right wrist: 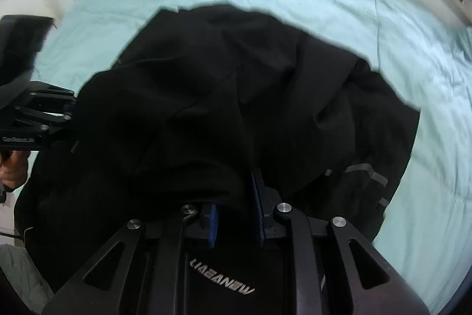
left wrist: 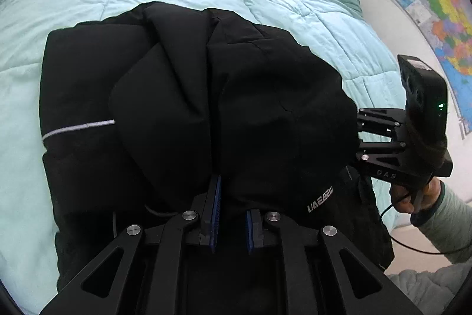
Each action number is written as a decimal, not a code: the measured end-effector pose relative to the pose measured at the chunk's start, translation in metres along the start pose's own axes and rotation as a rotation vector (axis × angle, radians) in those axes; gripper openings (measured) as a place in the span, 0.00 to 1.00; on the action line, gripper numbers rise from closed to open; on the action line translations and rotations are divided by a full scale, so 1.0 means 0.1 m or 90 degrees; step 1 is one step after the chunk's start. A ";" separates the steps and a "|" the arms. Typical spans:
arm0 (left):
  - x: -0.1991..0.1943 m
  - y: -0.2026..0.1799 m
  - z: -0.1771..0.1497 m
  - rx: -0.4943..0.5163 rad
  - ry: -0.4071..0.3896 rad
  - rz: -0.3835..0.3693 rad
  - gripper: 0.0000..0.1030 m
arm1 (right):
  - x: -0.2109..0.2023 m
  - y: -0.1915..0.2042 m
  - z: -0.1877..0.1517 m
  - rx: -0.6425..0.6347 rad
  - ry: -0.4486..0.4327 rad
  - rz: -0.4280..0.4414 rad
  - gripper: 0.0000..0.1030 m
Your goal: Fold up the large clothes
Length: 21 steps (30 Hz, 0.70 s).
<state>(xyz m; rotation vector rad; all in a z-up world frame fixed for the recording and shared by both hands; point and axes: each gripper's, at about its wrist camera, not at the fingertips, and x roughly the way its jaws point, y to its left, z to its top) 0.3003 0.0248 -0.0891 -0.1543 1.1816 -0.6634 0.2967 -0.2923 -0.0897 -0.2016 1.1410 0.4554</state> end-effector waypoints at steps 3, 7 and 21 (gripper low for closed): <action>-0.17 -0.08 -0.02 0.032 0.013 0.011 0.17 | -0.11 -0.03 -0.03 0.005 0.010 -0.013 0.30; -0.53 -0.08 -0.07 0.045 0.026 0.018 0.18 | -0.45 -0.18 -0.11 0.015 0.003 -0.032 0.49; -0.49 -0.21 0.99 -0.024 -0.088 -0.022 0.44 | -0.69 -0.21 0.96 0.140 -0.084 0.055 0.59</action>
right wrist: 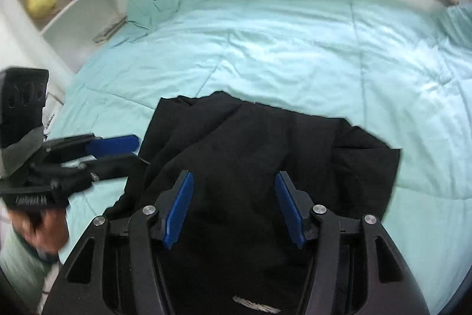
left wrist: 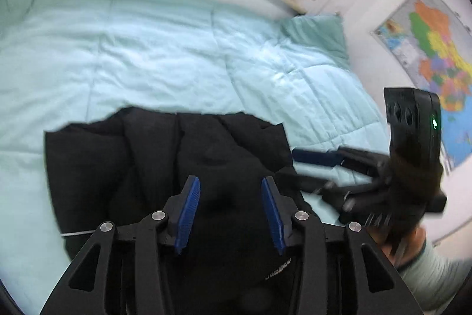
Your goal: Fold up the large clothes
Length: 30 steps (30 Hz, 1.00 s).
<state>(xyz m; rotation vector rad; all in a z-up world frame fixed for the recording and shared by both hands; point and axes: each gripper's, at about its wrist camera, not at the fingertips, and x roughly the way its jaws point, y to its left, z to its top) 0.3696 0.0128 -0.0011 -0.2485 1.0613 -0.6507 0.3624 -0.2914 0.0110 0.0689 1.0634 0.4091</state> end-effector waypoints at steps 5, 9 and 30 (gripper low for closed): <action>0.64 0.39 -0.36 -0.052 0.121 0.065 0.44 | 0.67 -0.16 -0.34 0.046 0.111 0.010 0.59; 0.85 0.67 -0.75 -0.137 0.166 0.032 0.42 | 1.18 -0.30 -0.87 0.039 0.187 -0.016 0.60; 0.70 0.27 -1.25 -0.117 0.154 0.054 0.40 | 1.09 -0.25 -0.97 0.043 0.181 -0.043 0.61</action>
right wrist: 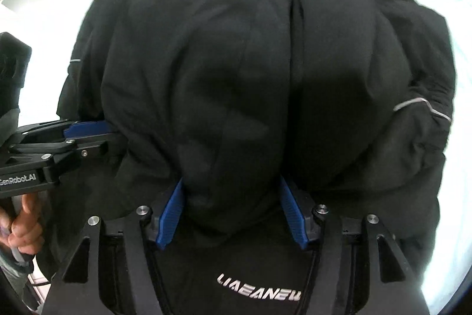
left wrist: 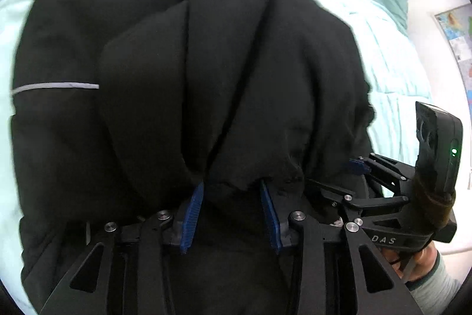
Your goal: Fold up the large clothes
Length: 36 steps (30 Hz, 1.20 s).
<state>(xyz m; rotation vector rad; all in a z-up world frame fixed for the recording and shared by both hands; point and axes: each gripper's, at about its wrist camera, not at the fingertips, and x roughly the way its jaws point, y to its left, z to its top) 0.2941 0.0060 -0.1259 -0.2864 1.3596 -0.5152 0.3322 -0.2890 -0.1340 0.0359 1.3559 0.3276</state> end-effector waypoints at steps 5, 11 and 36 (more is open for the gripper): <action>-0.43 0.00 -0.37 0.005 -0.018 -0.021 0.40 | -0.30 -0.18 -0.35 0.038 -0.012 0.048 0.61; -0.91 0.40 -0.97 -0.027 -0.041 0.059 0.40 | -0.47 -0.60 -1.07 0.080 -0.009 0.002 0.63; -1.31 1.53 -2.41 -0.316 -0.053 0.047 0.41 | -0.95 -1.52 -2.56 0.289 0.003 -0.079 0.63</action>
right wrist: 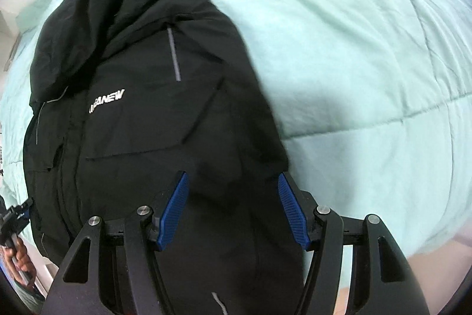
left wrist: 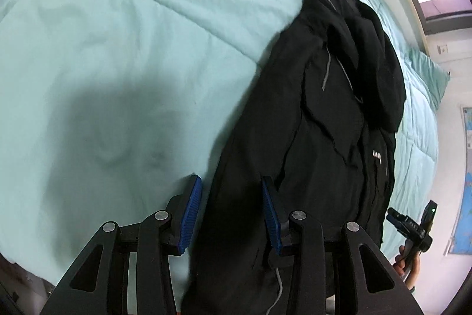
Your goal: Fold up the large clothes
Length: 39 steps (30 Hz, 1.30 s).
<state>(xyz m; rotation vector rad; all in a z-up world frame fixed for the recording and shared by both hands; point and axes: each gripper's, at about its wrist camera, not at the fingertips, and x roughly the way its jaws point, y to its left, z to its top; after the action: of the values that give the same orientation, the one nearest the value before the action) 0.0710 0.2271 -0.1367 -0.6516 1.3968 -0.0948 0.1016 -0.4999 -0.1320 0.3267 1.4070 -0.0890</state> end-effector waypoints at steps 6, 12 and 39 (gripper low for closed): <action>0.10 -0.06 -0.08 0.028 0.037 -0.003 0.42 | -0.03 -0.11 -0.07 -0.001 0.009 -0.014 0.63; -0.09 -0.31 -0.17 0.070 0.021 -0.142 0.38 | 0.02 -0.30 -0.23 0.008 0.036 -0.023 0.63; 0.29 -0.46 -0.31 0.078 0.137 -0.125 0.38 | 0.29 -0.43 -0.97 0.044 0.175 0.154 0.65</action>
<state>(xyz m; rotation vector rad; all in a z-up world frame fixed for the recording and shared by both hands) 0.0619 0.1650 -0.1406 -0.6898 1.5169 -0.4130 0.0036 -0.5107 -0.1805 0.5811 1.6272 0.1098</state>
